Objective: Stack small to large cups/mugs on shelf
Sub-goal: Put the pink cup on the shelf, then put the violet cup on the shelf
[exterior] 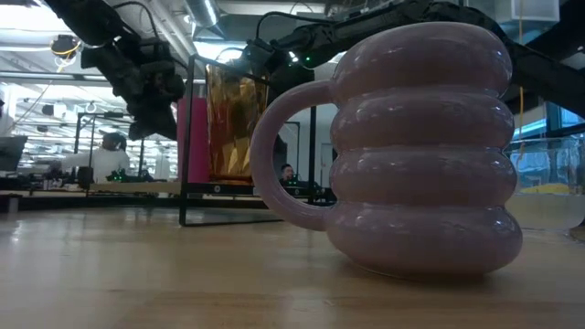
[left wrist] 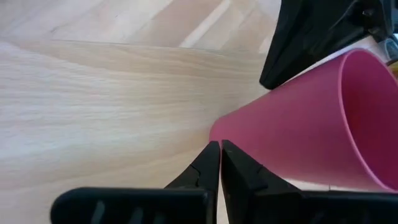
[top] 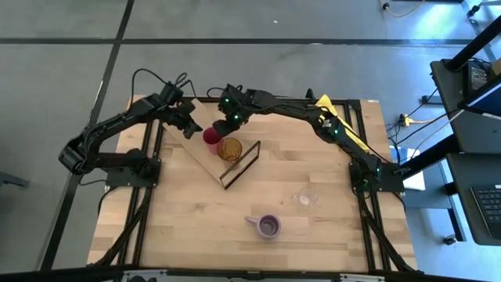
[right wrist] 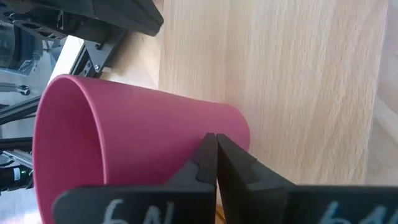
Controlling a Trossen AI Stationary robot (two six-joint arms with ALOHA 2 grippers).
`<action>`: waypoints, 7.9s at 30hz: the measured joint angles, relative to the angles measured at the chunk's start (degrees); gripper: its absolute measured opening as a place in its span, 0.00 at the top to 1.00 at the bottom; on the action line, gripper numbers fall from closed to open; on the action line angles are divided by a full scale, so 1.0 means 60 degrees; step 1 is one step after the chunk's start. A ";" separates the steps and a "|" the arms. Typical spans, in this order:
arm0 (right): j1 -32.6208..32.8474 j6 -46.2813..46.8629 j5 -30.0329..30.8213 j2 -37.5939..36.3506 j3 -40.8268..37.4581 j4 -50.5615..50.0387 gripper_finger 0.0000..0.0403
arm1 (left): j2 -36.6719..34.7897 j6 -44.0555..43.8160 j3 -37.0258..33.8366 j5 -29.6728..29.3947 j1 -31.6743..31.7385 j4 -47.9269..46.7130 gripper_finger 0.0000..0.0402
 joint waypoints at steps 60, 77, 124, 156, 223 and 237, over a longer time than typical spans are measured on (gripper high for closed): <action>-0.2015 -0.5004 0.4733 -0.2995 0.0255 -0.2386 0.90 | -0.3576 -0.3133 0.0000 -0.0262 -0.1683 -0.2381 0.98; -0.2131 -0.4965 0.4843 -0.3310 0.0251 -0.2362 0.90 | -0.3919 -0.6647 -0.1452 -0.2132 -0.5004 -0.0220 0.98; -0.2240 -0.5247 0.0957 -0.4484 0.0244 -0.3602 0.89 | -0.5711 -0.6900 -0.2069 -0.2984 -0.5954 0.1605 0.98; 0.0202 -0.6490 0.1579 -0.5786 0.0248 -0.6145 0.54 | -0.1800 -0.3897 0.4050 -0.8082 -1.2118 0.1533 0.88; 0.2901 -0.2458 0.4810 -0.8521 0.0251 -0.2805 0.54 | 0.4991 0.3185 1.3584 -0.8882 -1.4613 -0.1284 0.77; 0.3466 -0.2020 0.5426 -0.8521 0.0251 -0.2688 0.54 | 0.5058 0.3622 1.5660 -0.7882 -1.4362 -0.1973 0.77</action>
